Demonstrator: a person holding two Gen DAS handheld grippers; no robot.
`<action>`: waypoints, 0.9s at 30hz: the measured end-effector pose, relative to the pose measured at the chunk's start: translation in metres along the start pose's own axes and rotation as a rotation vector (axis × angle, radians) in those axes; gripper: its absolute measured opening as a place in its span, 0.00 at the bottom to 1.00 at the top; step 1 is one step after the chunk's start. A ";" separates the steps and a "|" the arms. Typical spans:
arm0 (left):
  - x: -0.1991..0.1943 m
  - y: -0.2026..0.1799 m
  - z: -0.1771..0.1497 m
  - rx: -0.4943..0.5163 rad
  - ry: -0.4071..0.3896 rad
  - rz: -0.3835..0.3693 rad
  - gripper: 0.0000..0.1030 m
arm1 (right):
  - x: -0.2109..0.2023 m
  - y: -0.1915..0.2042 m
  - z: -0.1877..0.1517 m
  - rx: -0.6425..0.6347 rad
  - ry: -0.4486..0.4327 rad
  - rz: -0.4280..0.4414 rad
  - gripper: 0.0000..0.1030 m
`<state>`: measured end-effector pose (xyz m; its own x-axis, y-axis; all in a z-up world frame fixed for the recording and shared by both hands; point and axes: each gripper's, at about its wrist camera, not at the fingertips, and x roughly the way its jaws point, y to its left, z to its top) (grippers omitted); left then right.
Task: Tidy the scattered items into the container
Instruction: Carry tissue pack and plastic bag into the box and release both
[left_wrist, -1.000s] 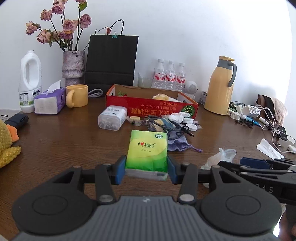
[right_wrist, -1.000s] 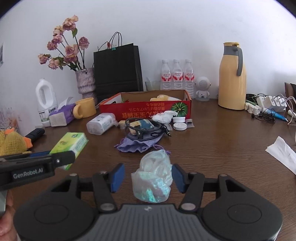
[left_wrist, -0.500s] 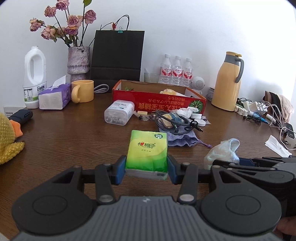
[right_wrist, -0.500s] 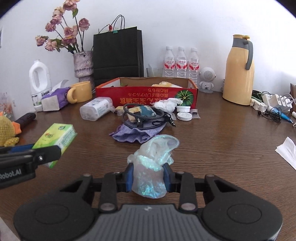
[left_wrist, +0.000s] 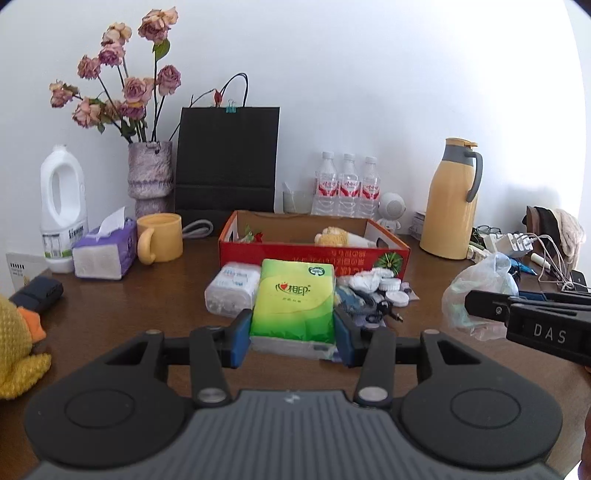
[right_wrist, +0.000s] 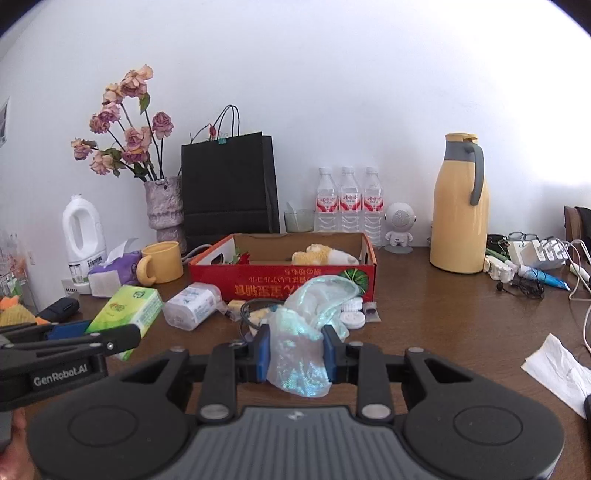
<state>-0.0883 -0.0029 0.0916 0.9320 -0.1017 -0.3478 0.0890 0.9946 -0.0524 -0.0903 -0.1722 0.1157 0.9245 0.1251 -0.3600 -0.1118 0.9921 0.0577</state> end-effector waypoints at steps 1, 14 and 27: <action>0.009 0.001 0.008 -0.001 -0.009 0.001 0.45 | 0.008 0.001 0.008 -0.013 -0.008 0.000 0.26; 0.168 0.028 0.104 -0.023 0.034 0.024 0.46 | 0.169 -0.009 0.111 -0.068 -0.050 0.022 0.27; 0.378 0.025 0.182 -0.009 0.347 0.010 0.45 | 0.348 -0.076 0.208 -0.058 0.225 0.020 0.27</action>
<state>0.3303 -0.0137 0.1293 0.7579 -0.0939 -0.6456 0.0763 0.9956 -0.0553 0.3157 -0.2065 0.1801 0.8180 0.1380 -0.5584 -0.1561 0.9876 0.0155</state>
